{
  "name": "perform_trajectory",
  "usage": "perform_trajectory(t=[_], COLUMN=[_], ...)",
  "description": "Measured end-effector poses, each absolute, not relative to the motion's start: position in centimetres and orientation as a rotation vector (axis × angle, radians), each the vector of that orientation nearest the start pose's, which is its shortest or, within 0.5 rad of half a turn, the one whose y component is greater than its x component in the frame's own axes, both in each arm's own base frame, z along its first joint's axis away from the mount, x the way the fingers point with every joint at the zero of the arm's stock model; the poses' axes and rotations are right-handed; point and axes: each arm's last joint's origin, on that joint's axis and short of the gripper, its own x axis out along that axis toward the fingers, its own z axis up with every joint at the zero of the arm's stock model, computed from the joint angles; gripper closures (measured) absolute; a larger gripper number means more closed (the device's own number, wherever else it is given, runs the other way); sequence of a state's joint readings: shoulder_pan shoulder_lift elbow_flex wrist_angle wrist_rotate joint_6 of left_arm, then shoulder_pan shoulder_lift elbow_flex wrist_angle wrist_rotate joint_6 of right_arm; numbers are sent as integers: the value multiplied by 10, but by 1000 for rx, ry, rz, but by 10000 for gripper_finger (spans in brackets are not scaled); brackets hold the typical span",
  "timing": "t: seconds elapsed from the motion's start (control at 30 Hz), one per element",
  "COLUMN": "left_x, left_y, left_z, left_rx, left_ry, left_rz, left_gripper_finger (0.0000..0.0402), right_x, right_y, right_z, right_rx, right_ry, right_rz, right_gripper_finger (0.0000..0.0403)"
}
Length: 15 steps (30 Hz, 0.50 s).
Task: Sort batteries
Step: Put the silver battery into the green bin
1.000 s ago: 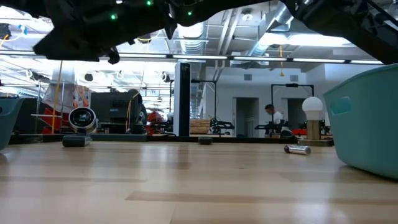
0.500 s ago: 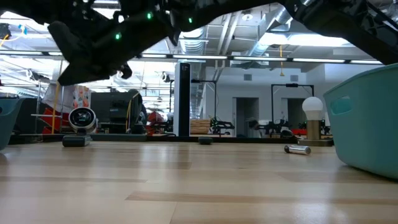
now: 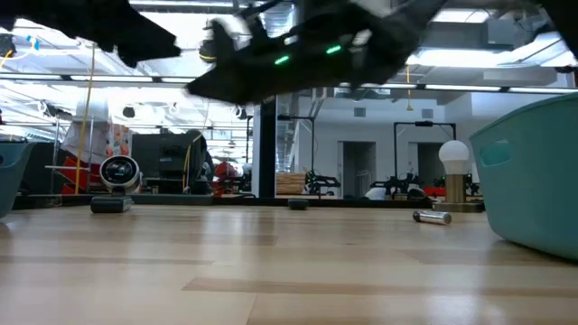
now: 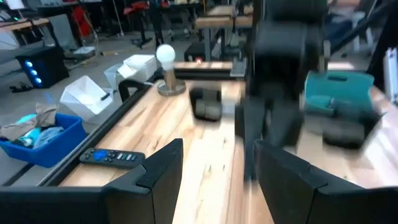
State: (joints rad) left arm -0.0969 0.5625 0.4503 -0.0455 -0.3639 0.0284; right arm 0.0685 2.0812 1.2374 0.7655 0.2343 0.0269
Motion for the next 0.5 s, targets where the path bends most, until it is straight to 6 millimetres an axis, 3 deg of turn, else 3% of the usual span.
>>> perform_trajectory(t=[0.3, 0.5], left_x=[218, 283], left_y=[-6, 1], left_z=[236, 220], left_rx=[119, 147], left_ry=[223, 337], left_rz=[151, 26], left_gripper_finger=[213, 213], right_x=[323, 259], right_y=[8, 2], right_z=[211, 225], right_rx=[23, 9], right_ry=[-23, -79], right_rz=[-381, -460], right_gripper_finger=[402, 397])
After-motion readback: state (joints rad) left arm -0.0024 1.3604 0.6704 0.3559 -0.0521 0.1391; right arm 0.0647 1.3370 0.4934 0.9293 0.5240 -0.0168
